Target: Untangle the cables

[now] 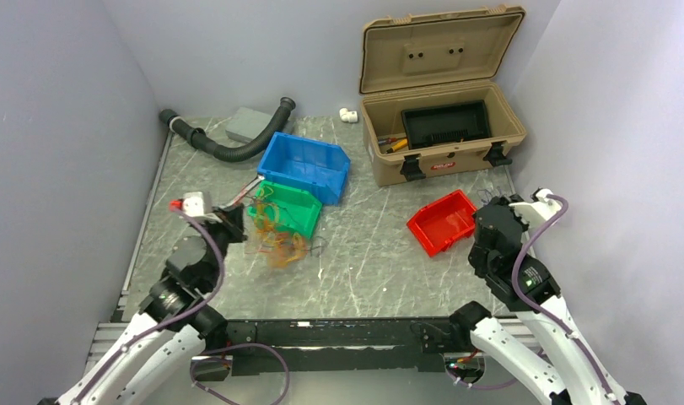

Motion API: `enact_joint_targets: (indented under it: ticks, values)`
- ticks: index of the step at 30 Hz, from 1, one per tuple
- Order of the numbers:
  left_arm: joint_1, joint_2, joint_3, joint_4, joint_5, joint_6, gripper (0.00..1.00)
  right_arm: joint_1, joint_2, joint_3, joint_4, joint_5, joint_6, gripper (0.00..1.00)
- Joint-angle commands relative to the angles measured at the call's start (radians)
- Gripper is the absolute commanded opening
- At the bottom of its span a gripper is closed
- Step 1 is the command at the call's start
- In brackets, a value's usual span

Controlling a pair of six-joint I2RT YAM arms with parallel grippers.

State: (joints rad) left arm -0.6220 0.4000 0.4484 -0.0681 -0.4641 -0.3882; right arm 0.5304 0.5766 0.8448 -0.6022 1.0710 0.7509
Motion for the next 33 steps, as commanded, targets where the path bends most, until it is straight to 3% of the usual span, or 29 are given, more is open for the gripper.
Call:
enact_joint_targets:
  ticks: [1, 6, 10, 20, 33]
  values:
    - [0.006, -0.040, 0.179, -0.312, -0.193, -0.046, 0.00, -0.005, 0.027, 0.009, 0.067, -0.080, -0.185, 0.00]
    - [0.006, 0.043, 0.290, -0.339, 0.111, 0.000, 0.00, -0.004, 0.028, -0.080, 0.211, -0.592, -0.318, 0.00]
    - [0.005, 0.117, 0.368, -0.414, 0.144, 0.013, 0.00, -0.005, 0.042, -0.105, 0.267, -0.856, -0.346, 0.00]
    - [0.006, 0.122, 0.458, -0.522, 0.114, 0.063, 0.00, -0.005, 0.272, 0.057, 0.298, -1.133, -0.413, 0.00]
    - [0.006, 0.109, 0.545, -0.665, 0.188, 0.194, 0.00, 0.000, 0.530, 0.343, 0.403, -1.207, -0.436, 0.00]
